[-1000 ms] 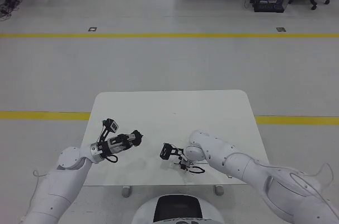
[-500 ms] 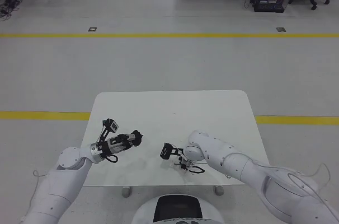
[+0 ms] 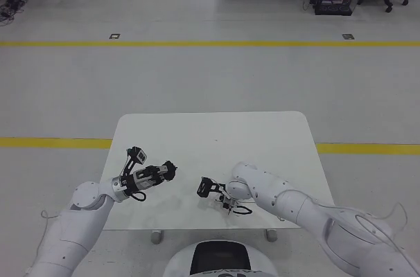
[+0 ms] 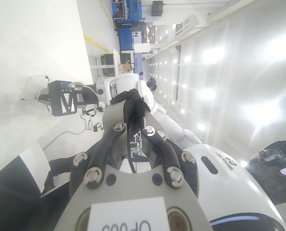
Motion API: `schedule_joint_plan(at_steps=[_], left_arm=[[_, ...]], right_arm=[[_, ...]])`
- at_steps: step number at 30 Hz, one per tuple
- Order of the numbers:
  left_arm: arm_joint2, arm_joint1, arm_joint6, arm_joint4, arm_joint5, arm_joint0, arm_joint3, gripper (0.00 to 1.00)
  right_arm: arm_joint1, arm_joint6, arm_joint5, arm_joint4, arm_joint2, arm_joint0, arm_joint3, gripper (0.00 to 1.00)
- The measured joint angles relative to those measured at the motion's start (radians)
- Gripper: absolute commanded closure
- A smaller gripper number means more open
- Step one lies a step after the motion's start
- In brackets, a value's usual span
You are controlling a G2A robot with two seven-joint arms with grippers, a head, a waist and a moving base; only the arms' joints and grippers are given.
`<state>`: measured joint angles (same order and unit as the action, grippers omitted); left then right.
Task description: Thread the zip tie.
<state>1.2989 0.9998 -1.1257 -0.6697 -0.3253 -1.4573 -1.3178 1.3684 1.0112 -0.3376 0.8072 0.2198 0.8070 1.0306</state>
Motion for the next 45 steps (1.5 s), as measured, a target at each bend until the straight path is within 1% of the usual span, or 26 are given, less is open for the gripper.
schedule_joint_plan(at_steps=[2, 5, 8, 14, 18, 20, 23, 26, 27, 29, 38, 39, 41, 45], left_arm=[[0.000, 0.000, 0.000, 0.000, 0.000, 0.000, 0.000, 1.00], [0.000, 0.000, 0.000, 0.000, 0.000, 0.000, 0.000, 1.00], [0.000, 0.000, 0.000, 0.000, 0.000, 0.000, 0.000, 1.00], [0.000, 0.000, 0.000, 0.000, 0.000, 0.000, 0.000, 1.00], [0.000, 0.000, 0.000, 0.000, 0.000, 0.000, 0.000, 1.00], [0.000, 0.000, 0.000, 0.000, 0.000, 0.000, 0.000, 1.00], [0.000, 0.000, 0.000, 0.000, 0.000, 0.000, 0.000, 1.00], [0.000, 0.000, 0.000, 0.000, 0.000, 0.000, 0.000, 1.00], [0.000, 0.000, 0.000, 0.000, 0.000, 0.000, 0.000, 1.00], [0.000, 0.000, 0.000, 0.000, 0.000, 0.000, 0.000, 1.00], [0.000, 0.000, 0.000, 0.000, 0.000, 0.000, 0.000, 1.00], [0.000, 0.000, 0.000, 0.000, 0.000, 0.000, 0.000, 1.00], [0.000, 0.000, 0.000, 0.000, 0.000, 0.000, 0.000, 1.00], [0.000, 0.000, 0.000, 0.000, 0.000, 0.000, 0.000, 1.00]], right_arm=[[-0.007, 0.003, 0.003, 0.007, 0.008, 0.005, 0.023, 1.00], [-0.024, 0.011, 0.013, 0.023, 0.027, 0.016, 0.071, 1.00], [-0.050, 0.017, 0.026, 0.040, 0.053, 0.033, 0.133, 1.00], [-0.122, 0.018, 0.038, 0.080, 0.130, 0.090, 0.281, 1.00], [-0.183, -0.014, 0.035, 0.104, 0.212, 0.155, 0.385, 1.00], [-0.209, -0.036, 0.035, 0.108, 0.252, 0.189, 0.425, 1.00], [-0.252, -0.100, 0.003, 0.100, 0.332, 0.254, 0.484, 1.00], [-0.281, -0.173, -0.004, 0.076, 0.389, 0.309, 0.529, 1.00], [-0.293, -0.216, -0.003, 0.062, 0.404, 0.330, 0.554, 1.00], [-0.302, -0.265, -0.003, 0.050, 0.410, 0.343, 0.576, 1.00], [-0.301, -0.266, 0.005, 0.051, 0.412, 0.346, 0.573, 1.00], [-0.302, -0.298, 0.010, 0.049, 0.420, 0.355, 0.573, 1.00], [-0.306, -0.375, 0.001, 0.034, 0.444, 0.374, 0.575, 1.00], [-0.333, -0.545, -0.003, 0.035, 0.494, 0.441, 0.611, 1.00]])
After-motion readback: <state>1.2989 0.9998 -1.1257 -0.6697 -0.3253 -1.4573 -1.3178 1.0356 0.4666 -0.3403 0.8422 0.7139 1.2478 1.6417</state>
